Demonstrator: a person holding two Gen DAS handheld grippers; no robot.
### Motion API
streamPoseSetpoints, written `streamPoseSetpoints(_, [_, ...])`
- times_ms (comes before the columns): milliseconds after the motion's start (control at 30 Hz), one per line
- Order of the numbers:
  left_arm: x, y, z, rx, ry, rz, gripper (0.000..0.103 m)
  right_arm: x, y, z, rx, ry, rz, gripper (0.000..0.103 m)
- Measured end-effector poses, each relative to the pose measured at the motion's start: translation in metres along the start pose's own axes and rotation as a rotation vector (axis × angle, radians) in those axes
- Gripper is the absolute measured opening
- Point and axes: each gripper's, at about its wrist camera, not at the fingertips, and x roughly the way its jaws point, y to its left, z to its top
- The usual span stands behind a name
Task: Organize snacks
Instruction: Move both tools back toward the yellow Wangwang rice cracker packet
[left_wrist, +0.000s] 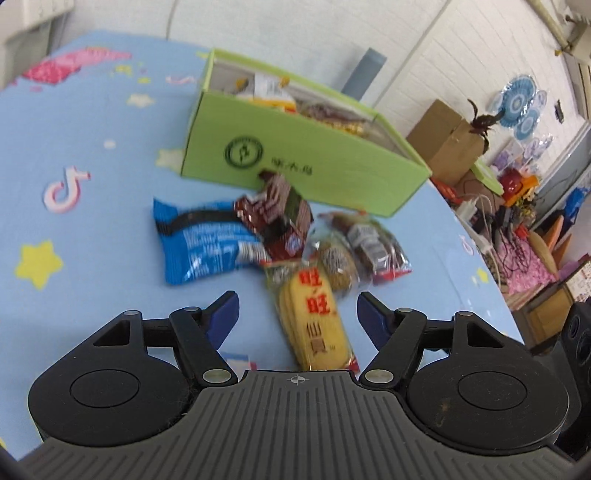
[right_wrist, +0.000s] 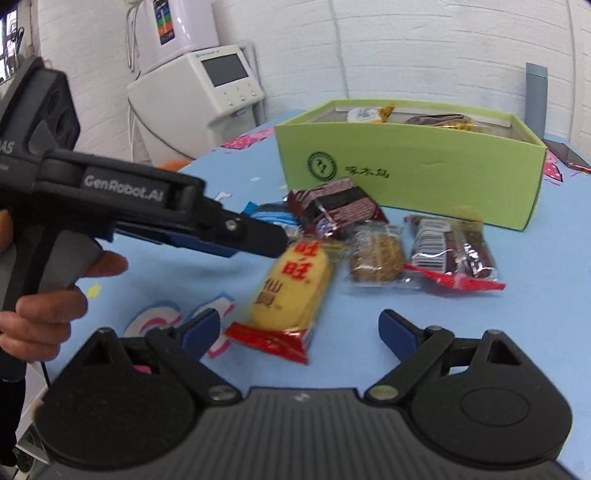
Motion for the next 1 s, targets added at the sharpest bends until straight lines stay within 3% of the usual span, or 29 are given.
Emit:
streamPoseSetpoints(100, [0.009, -0.002, 0.008, 0.014, 0.025, -0.012, 0.059, 0.010, 0.014, -0.001, -0.034, 0.023, 0.010, 0.092])
streamPoseSetpoints(300, [0.027, -0.004, 0.015, 0.033, 0.092, -0.004, 0.047, 0.029, 0.029, 0.004, -0.124, 0.060, -0.075, 0.092])
streamPoseSetpoints(367, [0.027, -0.005, 0.012, 0.038, 0.097, -0.020, 0.047, 0.025, 0.031, 0.003, -0.122, 0.047, -0.027, 0.092])
streamPoseSetpoints(600, [0.018, -0.006, -0.003, 0.087, 0.132, -0.053, 0.045, 0.022, 0.046, -0.005, -0.161, 0.080, 0.002, 0.091])
streamPoseSetpoints(800, [0.011, -0.010, -0.015, 0.105, 0.119, -0.020, 0.047, 0.007, 0.053, -0.013, -0.189, 0.084, 0.029, 0.091])
streamPoseSetpoints(900, [0.005, -0.008, -0.013, 0.103, 0.079, 0.021, 0.056, -0.019, 0.036, -0.008, -0.201, 0.057, -0.051, 0.092])
streamPoseSetpoints(1000, [0.004, -0.006, -0.010, 0.078, 0.047, 0.049, 0.058, -0.038, -0.001, 0.012, -0.127, -0.010, -0.169, 0.092])
